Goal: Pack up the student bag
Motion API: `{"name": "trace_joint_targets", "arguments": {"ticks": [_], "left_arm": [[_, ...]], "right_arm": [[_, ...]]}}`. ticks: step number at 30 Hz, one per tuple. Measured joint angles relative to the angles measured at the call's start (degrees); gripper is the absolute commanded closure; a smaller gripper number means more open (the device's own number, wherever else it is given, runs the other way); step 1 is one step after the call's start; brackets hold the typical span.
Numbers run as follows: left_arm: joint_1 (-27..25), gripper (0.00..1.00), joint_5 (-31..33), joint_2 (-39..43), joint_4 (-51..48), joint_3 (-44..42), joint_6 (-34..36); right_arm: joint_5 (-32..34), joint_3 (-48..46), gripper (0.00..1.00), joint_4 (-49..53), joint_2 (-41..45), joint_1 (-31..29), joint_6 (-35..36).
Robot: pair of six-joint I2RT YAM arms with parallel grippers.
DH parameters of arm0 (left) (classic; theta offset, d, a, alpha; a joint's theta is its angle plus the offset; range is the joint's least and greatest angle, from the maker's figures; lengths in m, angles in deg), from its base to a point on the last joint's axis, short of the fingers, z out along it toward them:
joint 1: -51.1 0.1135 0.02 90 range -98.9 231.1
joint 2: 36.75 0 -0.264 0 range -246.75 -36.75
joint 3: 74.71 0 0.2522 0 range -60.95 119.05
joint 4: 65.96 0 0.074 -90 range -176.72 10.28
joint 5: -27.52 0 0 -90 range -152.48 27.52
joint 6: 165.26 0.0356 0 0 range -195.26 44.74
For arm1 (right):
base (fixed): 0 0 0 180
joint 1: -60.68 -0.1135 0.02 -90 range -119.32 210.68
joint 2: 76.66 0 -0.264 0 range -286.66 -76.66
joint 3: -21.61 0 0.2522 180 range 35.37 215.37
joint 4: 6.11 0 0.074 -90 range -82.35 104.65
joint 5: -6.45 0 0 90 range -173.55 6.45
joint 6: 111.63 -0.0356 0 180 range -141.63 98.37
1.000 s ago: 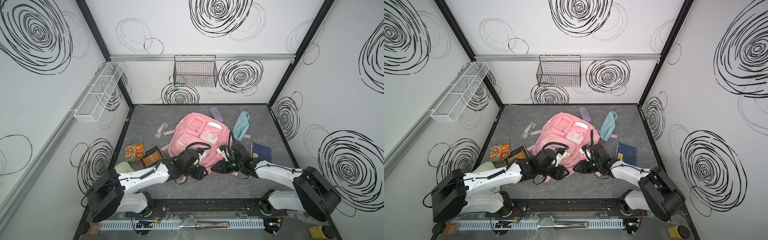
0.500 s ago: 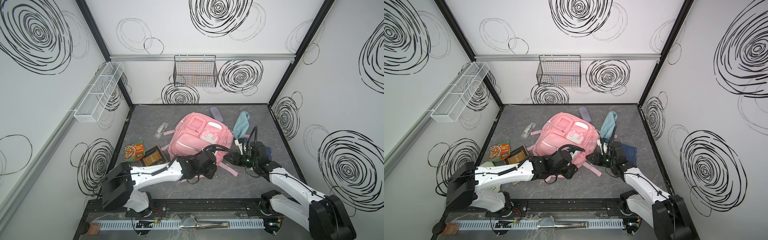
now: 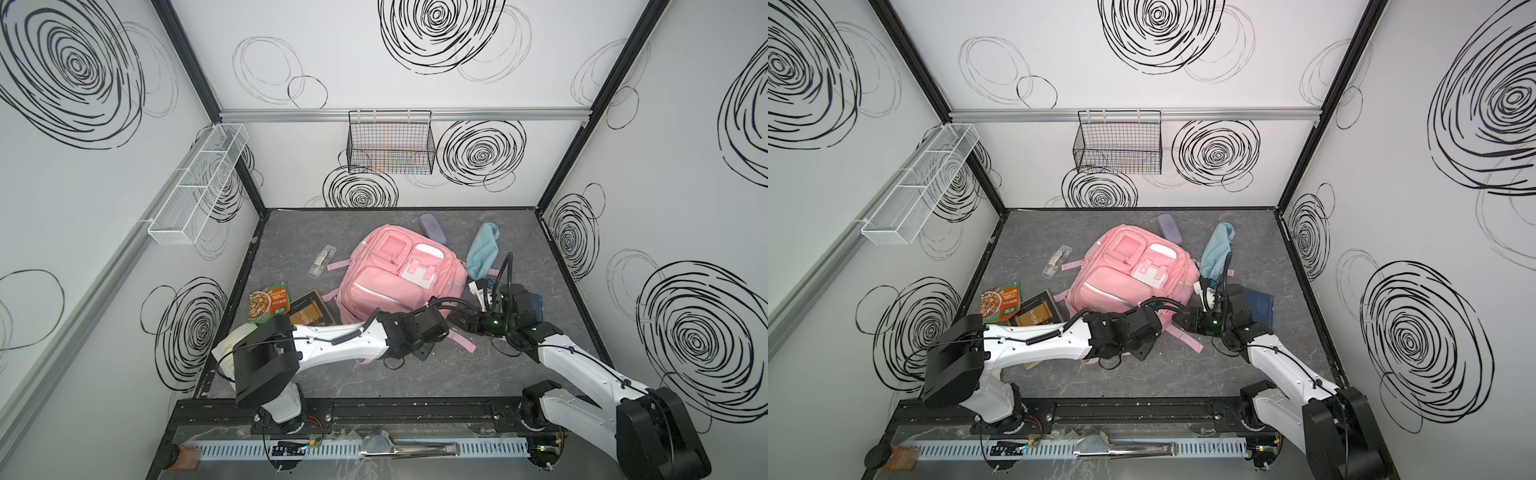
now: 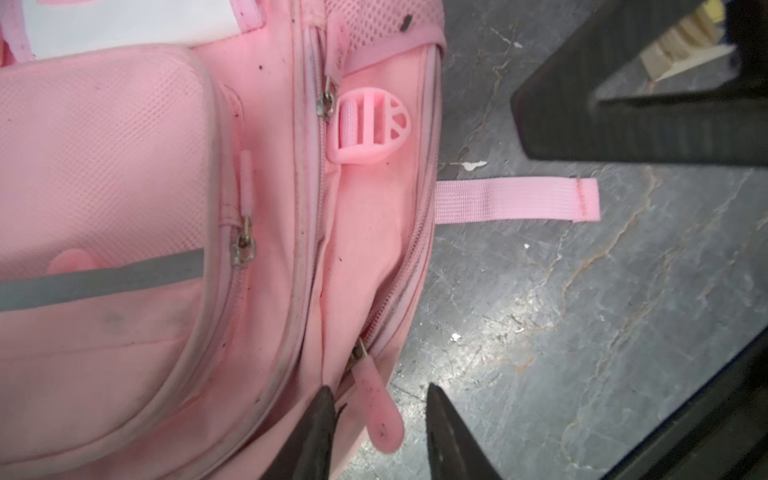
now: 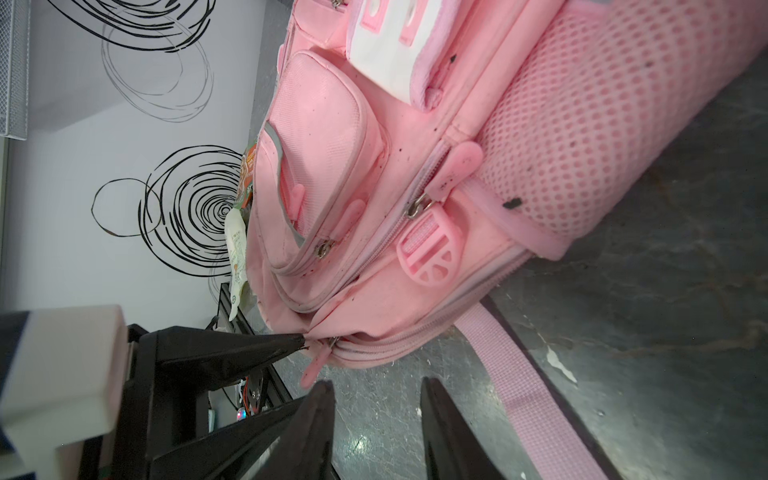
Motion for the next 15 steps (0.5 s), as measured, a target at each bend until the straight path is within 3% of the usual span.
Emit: {"name": "trace_joint_targets", "arguments": {"ticks": [8,15], "left_arm": [[0.79,0.79,-0.74,-1.05,0.0,0.2,1.14],[1.77,0.73,-1.4,-1.05,0.02,0.2,1.25]], "right_arm": [[-0.17,0.0,0.62,0.11,-0.02,0.39,0.33],[-0.37,0.0,0.62,0.15,-0.44,0.39,0.57]]}}
